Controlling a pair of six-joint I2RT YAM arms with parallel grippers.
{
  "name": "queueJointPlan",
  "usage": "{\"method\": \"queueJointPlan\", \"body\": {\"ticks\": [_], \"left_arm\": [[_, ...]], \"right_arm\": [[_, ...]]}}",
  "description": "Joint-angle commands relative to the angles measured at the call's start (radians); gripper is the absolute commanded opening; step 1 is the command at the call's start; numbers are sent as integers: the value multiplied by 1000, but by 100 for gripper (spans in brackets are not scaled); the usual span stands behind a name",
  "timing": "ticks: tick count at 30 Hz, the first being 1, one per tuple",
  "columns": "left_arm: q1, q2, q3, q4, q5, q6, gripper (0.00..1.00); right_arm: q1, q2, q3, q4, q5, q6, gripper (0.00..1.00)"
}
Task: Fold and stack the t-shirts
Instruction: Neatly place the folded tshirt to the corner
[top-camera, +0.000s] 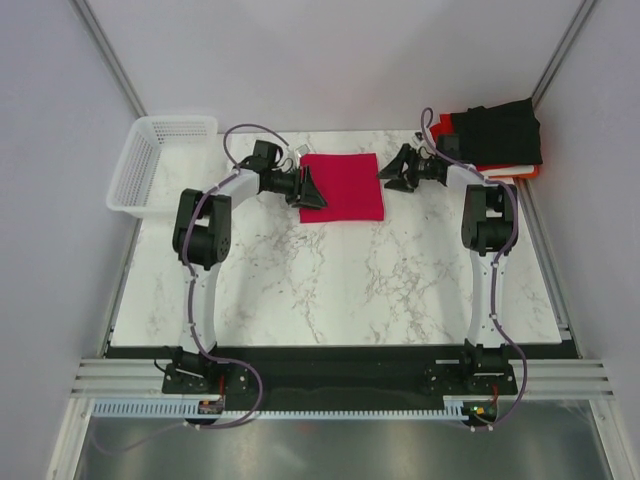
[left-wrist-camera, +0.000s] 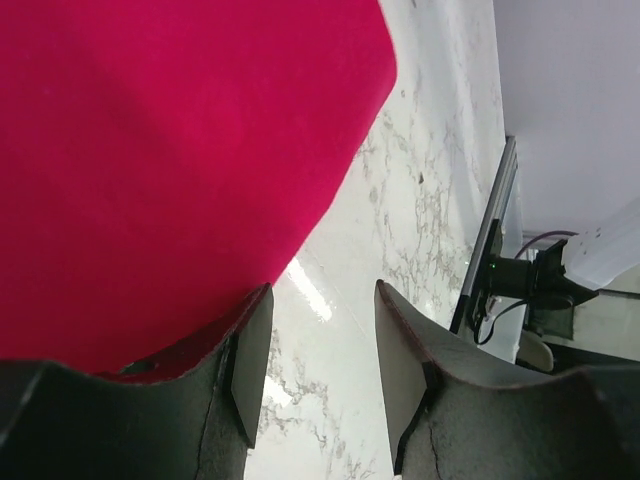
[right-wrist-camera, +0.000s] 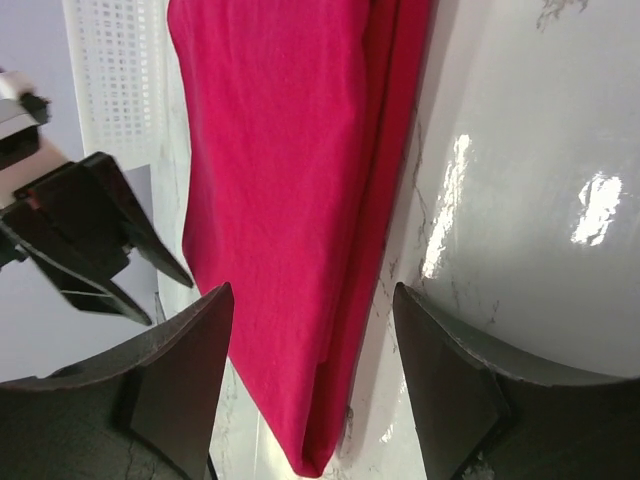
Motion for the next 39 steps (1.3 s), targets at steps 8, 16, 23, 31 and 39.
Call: {"method": "queueJointPlan", "body": {"ticks": [8, 16, 23, 31, 39], "left_arm": [[-21, 88, 23, 5, 20, -28, 52], [-27, 103, 43, -7, 2, -20, 51], [-27, 106, 48, -9, -4, -14, 50], [-7, -9, 141, -44, -75, 3, 74], [79, -26, 163, -127, -207, 82, 73]], "right_arm": [[39, 53, -75, 10, -20, -8, 74], [77, 93, -51, -31, 20, -18, 73], [88, 108, -41, -46, 58, -25, 65], [94, 111, 21, -89, 121, -81, 29], [92, 104, 26, -89, 126, -93, 8]]}}
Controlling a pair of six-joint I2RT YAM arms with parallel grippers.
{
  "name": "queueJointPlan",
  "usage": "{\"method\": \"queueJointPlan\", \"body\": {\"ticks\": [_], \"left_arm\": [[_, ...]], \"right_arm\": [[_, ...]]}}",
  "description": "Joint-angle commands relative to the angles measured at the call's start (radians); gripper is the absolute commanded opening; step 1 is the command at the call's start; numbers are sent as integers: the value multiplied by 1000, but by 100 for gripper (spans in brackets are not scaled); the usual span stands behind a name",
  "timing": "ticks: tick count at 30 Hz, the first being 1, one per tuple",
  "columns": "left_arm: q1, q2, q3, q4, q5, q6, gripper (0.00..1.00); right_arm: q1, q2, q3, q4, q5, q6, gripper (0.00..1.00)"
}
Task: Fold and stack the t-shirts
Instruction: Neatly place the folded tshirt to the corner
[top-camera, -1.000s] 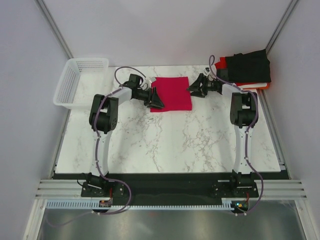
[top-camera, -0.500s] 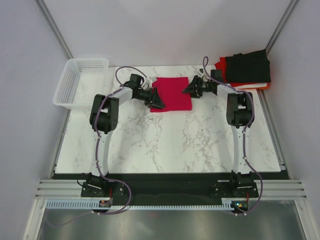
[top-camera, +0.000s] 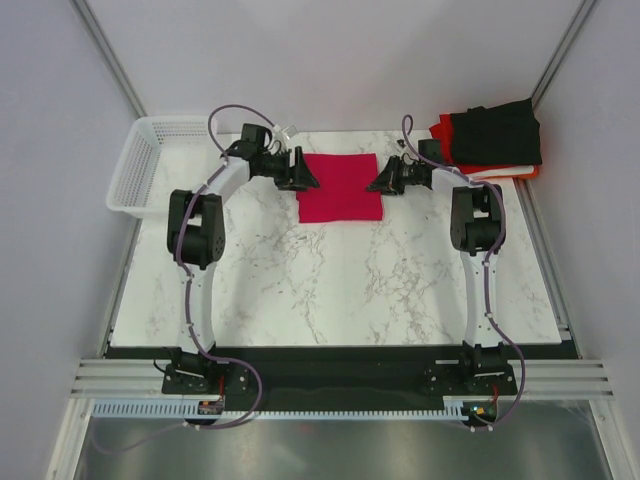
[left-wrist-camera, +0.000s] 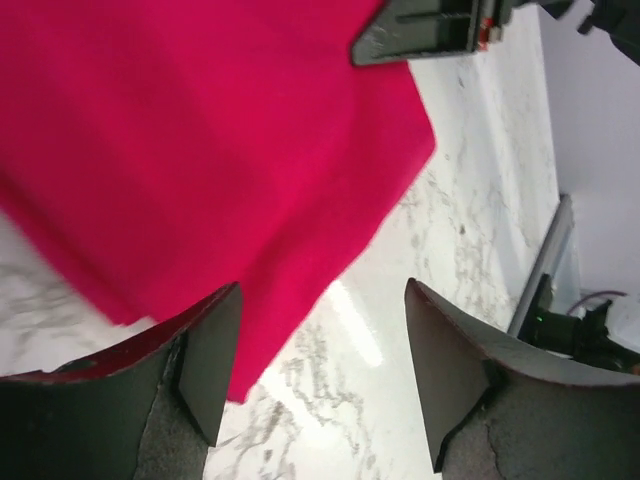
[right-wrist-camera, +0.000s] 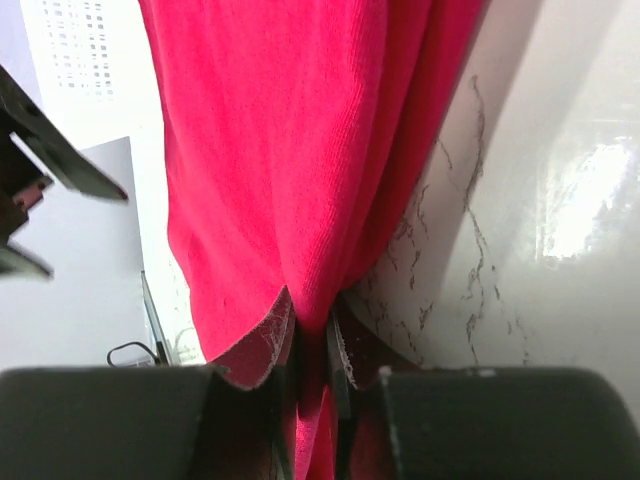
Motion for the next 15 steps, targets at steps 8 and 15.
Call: {"method": "queueJointPlan", "body": {"ticks": [8, 15], "left_arm": [[72, 35, 91, -57, -161, 93, 69], [71, 116, 116, -41, -167, 75, 67]], "right_arm": [[18, 37, 3, -67, 128, -84, 3], [18, 25, 5, -97, 148, -118, 3]]}}
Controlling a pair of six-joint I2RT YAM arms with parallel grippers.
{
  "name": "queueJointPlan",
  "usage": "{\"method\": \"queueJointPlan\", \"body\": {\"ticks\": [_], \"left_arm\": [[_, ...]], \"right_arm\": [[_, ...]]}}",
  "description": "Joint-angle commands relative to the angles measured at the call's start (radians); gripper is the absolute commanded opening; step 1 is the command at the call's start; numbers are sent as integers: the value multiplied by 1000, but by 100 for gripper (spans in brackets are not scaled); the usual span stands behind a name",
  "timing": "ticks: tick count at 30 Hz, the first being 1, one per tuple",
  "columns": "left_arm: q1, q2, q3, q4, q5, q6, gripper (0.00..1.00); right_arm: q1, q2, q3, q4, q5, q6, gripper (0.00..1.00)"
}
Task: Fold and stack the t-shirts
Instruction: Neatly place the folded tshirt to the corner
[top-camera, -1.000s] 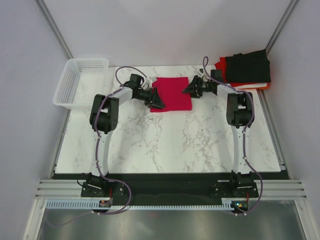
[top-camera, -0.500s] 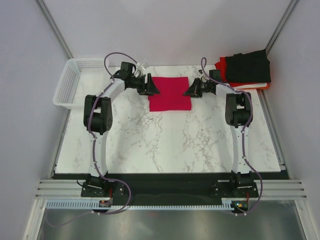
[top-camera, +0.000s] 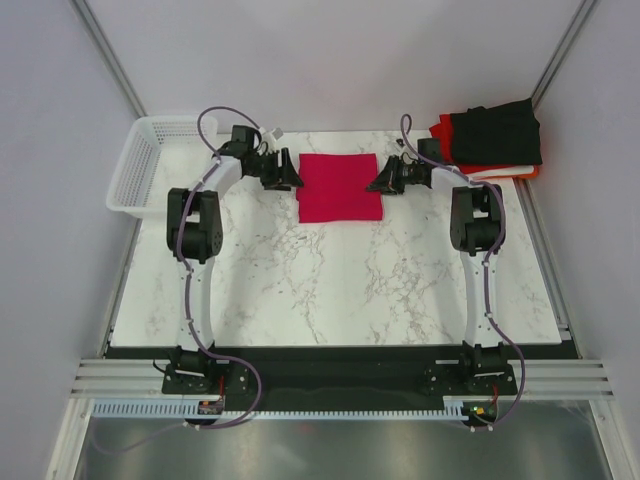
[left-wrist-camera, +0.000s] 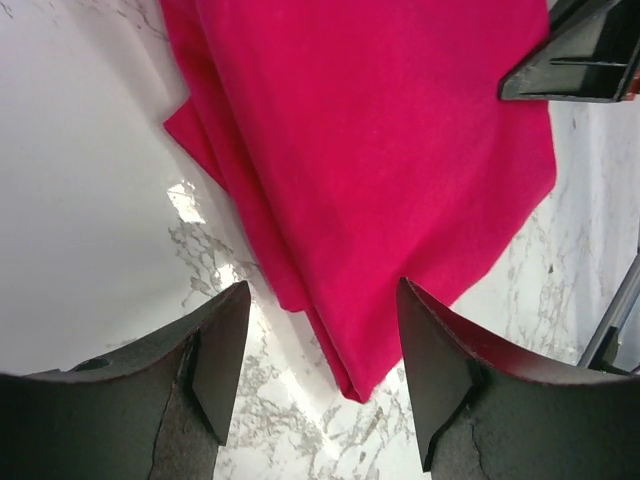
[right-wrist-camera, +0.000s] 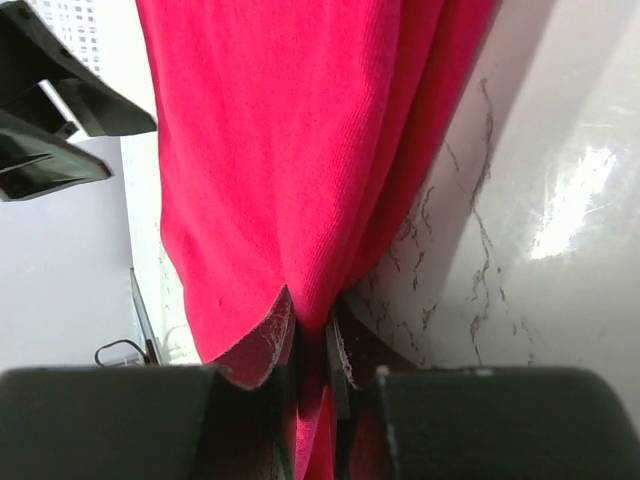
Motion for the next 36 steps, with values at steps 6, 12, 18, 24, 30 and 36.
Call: {"method": "queueJointPlan", "body": {"ticks": [6, 12, 18, 24, 30, 36], "left_arm": [[-19, 87, 51, 25, -15, 15, 65], [-33, 73, 54, 48, -24, -6, 73], [-48, 15, 43, 45, -70, 23, 75], [-65, -39, -15, 16, -104, 52, 73], [-90, -67, -55, 10, -104, 58, 73], [-127, -77, -60, 2, -113, 73, 73]], "right_arm": [[15, 7, 36, -133, 209, -167, 0], [12, -33, 176, -286, 343, -389, 0], [-20, -102, 211, -358, 476, -525, 0], [-38, -156, 270, -386, 572, -657, 0], [-42, -155, 375, -389, 636, -758, 0], [-43, -188, 423, -387, 694, -835, 0]]}}
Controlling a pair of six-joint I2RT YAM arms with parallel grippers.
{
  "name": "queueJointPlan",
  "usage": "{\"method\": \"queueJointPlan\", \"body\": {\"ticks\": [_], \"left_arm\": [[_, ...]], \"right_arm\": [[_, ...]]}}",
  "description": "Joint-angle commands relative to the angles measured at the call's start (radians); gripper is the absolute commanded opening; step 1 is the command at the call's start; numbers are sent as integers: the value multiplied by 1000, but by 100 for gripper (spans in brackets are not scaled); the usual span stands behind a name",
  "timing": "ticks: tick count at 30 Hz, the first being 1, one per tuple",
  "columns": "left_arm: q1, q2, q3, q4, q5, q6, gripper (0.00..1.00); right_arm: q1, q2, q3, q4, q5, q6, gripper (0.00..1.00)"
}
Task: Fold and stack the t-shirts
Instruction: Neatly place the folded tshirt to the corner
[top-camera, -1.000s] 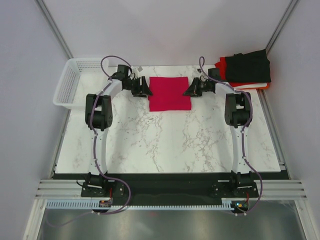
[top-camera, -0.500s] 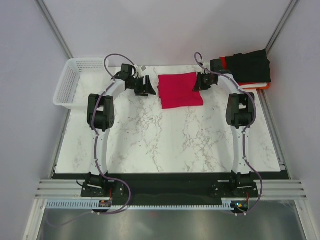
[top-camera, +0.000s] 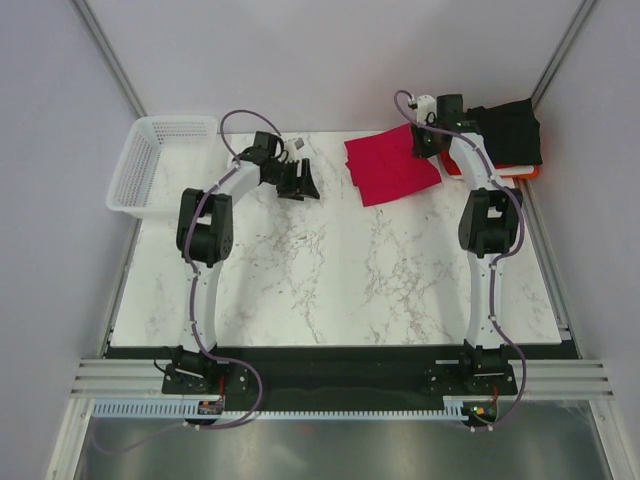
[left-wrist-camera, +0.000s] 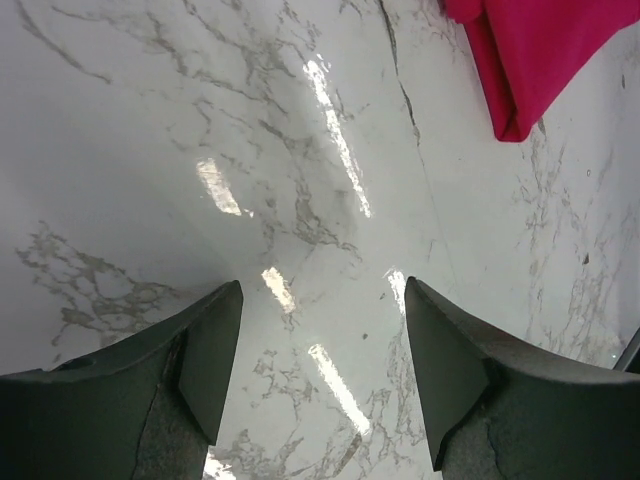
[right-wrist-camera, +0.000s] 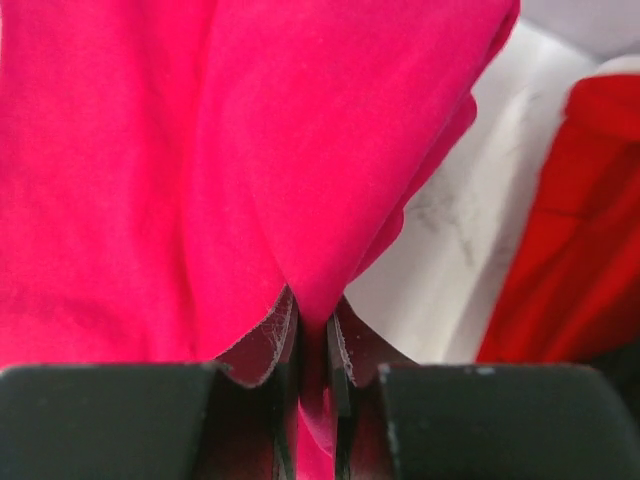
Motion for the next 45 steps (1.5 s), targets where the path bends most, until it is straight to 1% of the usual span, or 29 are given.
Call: {"method": "queueJointPlan", "body": {"ticks": [1, 8, 16, 17, 19, 25, 28, 33, 36, 37, 38, 39, 40, 41, 43, 44, 45], "left_arm": [[-31, -67, -6, -9, -16, 59, 73], [-69, -70, -9, -13, -29, 73, 74], [-92, -75, -11, -15, -43, 80, 75], [-95, -75, -12, -18, -45, 83, 75], [-98, -78, -12, -18, -45, 83, 75], [-110, -83, -12, -21, -54, 91, 75], [-115, -84, -14, -23, -60, 96, 75], [-126, -86, -15, -26, -68, 105, 75], [-132, -89, -17, -30, -72, 111, 76], [-133, -90, -17, -30, -72, 113, 76], [-135, -95, -18, -32, -78, 113, 76], [-135, -101, -20, -30, -86, 120, 76], [-135, -107, -22, -32, -92, 120, 76], [-135, -113, -22, -32, -111, 129, 77], [-135, -127, -11, -33, -156, 136, 79], [-135, -132, -5, -33, -218, 136, 81], [-135, -138, 1, -33, -255, 140, 93]], "right_arm": [[3, -109, 67, 19, 59, -86, 0], [0, -184, 104, 27, 128, -151, 0], [-35, -247, 174, 38, 182, -192, 0], [-69, -258, 179, 41, 187, -195, 0], [-89, -265, 179, 53, 194, -202, 0], [-210, -247, 219, 87, 211, -179, 0], [-250, -235, 223, 105, 217, -162, 0], [-327, -175, 234, 147, 242, -152, 0], [-348, -114, 228, 188, 347, -152, 0], [-350, -94, 213, 200, 396, -143, 7], [-354, -91, 205, 206, 445, -134, 58], [-354, -104, 178, 202, 412, -129, 98], [-354, -117, 164, 197, 412, -128, 98], [-351, -126, 156, 190, 360, -123, 98], [-336, -147, 156, 177, 358, -111, 98], [-330, -157, 154, 176, 355, -108, 98], [-324, -170, 151, 174, 355, -105, 98]]}}
